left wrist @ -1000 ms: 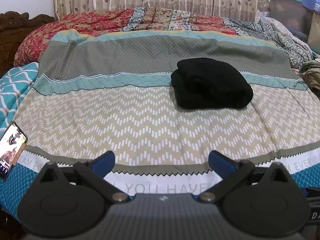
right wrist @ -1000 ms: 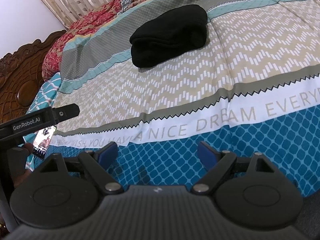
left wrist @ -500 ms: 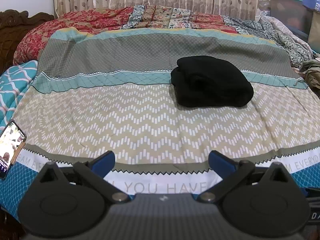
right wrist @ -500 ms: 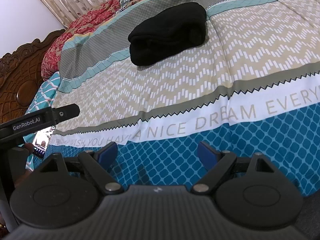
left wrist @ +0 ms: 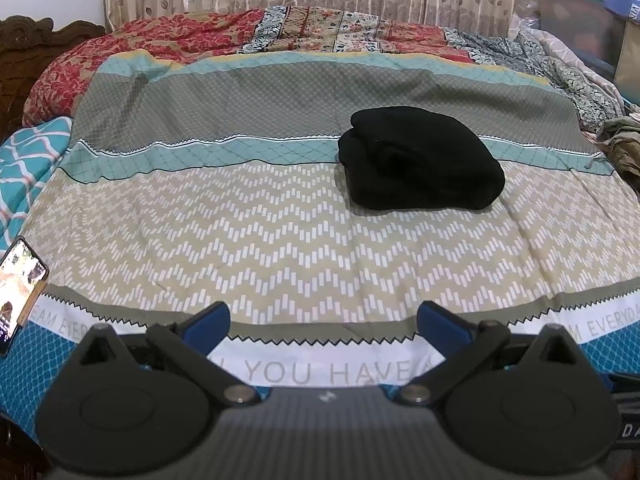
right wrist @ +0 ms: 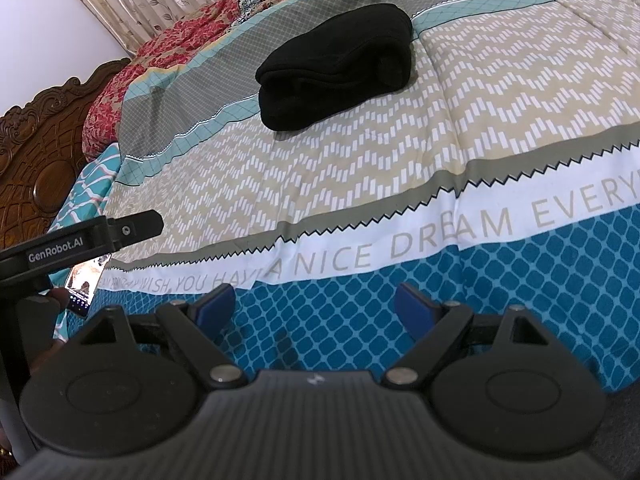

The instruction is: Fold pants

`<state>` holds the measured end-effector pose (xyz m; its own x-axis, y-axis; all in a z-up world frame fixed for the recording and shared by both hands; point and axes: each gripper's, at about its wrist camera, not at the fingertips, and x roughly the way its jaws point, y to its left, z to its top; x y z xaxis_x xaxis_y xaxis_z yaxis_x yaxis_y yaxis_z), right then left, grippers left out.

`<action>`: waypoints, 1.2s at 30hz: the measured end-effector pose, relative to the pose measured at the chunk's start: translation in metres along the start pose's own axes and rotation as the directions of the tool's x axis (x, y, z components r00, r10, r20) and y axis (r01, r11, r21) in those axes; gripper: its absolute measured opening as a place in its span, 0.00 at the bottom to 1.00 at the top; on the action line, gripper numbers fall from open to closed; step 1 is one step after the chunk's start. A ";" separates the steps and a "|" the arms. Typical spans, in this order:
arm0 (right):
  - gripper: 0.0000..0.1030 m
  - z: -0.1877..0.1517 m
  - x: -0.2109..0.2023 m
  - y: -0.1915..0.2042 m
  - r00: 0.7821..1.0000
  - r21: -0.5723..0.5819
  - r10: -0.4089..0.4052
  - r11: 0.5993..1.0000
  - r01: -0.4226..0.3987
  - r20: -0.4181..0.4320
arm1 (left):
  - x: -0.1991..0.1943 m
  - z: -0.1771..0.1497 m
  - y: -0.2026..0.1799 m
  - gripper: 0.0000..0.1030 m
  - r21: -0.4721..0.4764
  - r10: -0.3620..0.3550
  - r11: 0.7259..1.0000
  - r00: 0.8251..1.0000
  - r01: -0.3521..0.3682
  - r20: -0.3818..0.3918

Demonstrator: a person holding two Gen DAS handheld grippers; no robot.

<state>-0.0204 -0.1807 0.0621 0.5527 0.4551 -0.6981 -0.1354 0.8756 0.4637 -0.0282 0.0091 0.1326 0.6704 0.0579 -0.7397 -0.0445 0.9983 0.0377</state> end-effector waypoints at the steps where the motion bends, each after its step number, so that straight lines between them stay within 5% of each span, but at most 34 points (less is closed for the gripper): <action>1: 0.86 0.000 0.000 0.000 1.000 0.000 0.000 1.000 0.000 0.000 | 0.000 0.000 0.000 1.00 0.000 0.002 1.000 1.000 -0.002 0.001; 20: 0.86 0.006 -0.017 0.014 0.996 -0.081 0.016 0.997 -0.009 0.090 | 0.003 0.004 0.000 1.00 0.017 0.109 0.994 0.994 -0.109 -0.012; 36: 0.86 0.031 -0.037 0.032 0.989 -0.153 0.030 0.988 -0.007 0.143 | -0.023 0.035 -0.025 1.00 0.106 0.228 0.965 0.966 -0.241 0.121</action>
<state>-0.0200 -0.1741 0.1195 0.6602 0.4530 -0.5991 -0.2640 0.8867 0.3796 -0.0160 -0.0174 0.1721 0.7274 0.2846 -0.6244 -0.1259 0.9499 0.2862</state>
